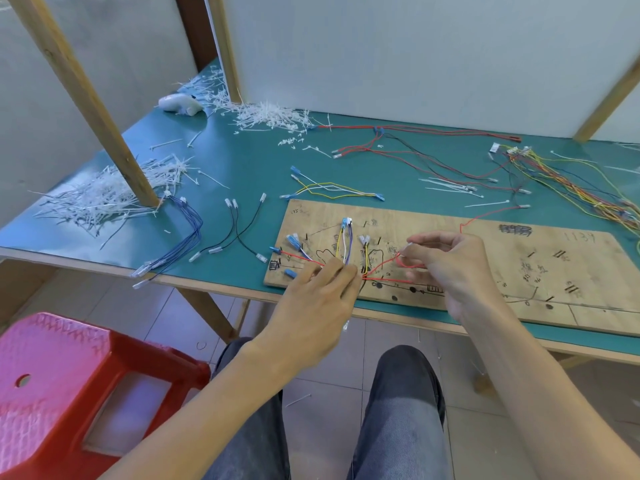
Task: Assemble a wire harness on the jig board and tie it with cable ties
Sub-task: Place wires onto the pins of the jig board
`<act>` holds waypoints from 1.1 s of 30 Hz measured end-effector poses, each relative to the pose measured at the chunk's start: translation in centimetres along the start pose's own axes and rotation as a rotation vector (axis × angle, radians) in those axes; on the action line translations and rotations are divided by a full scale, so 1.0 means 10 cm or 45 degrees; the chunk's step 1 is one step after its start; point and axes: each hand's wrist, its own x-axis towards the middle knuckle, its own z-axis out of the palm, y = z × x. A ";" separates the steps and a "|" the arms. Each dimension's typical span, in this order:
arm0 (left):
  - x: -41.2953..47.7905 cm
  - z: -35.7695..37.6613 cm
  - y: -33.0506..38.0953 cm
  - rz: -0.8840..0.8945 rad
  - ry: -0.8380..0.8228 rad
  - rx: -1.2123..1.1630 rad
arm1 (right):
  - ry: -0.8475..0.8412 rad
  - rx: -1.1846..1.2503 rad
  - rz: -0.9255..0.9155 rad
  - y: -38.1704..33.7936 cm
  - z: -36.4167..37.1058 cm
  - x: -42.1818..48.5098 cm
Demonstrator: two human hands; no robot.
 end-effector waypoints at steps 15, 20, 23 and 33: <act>0.01 0.02 0.01 -0.008 -0.051 -0.061 | 0.196 -0.531 -0.146 -0.04 0.64 0.30; 0.03 0.05 0.02 -0.016 -0.011 -0.102 | 0.216 -0.676 -0.257 0.04 0.79 0.26; 0.03 0.06 0.01 -0.011 0.014 -0.107 | 0.200 -0.755 -0.304 0.06 0.81 0.26; 0.02 0.04 0.00 -0.023 -0.008 -0.139 | 0.158 -0.995 -0.452 0.18 0.72 0.12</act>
